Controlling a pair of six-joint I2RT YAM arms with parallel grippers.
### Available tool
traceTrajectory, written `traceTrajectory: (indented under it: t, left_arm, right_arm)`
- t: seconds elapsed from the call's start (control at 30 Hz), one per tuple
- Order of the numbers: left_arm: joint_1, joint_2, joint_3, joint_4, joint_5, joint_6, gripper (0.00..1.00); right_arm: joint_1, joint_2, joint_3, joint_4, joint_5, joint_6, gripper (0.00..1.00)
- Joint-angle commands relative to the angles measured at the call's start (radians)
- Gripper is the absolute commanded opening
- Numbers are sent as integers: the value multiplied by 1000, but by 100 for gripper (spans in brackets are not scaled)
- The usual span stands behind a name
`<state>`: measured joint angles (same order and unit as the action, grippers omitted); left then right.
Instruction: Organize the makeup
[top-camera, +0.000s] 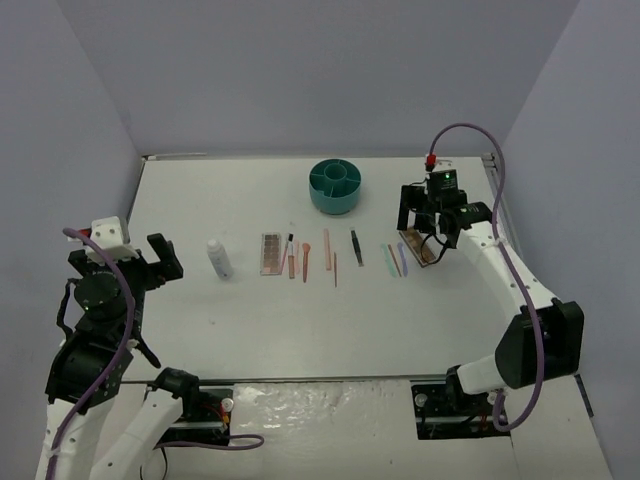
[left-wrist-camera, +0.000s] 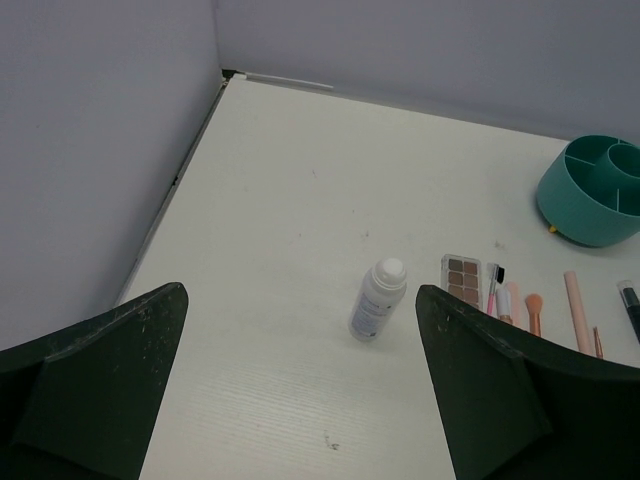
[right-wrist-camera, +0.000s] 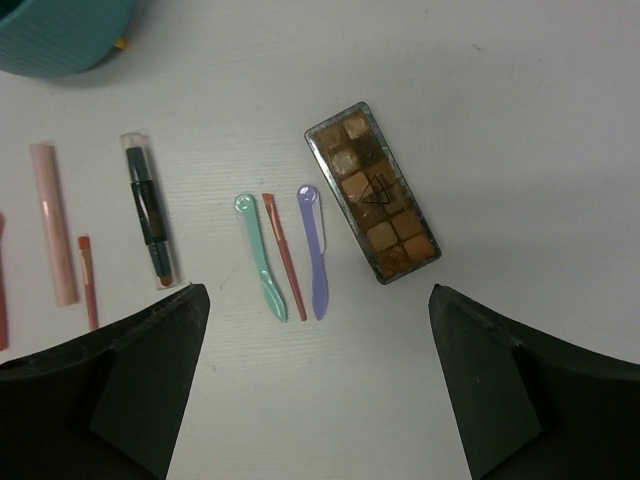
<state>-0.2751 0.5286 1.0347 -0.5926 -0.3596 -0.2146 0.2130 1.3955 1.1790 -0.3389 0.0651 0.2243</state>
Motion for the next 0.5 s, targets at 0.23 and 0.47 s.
traceTrajectory:
  t: [0.23,0.47]
  left_arm:
    - [4,17,-71,51,-6,-4,97]
    - [4,23,-77,59,1,3,97]
  right_arm:
    - [12,257,29,165,-35,-60,49]
    - [12,392,56,182,-88,-93,39]
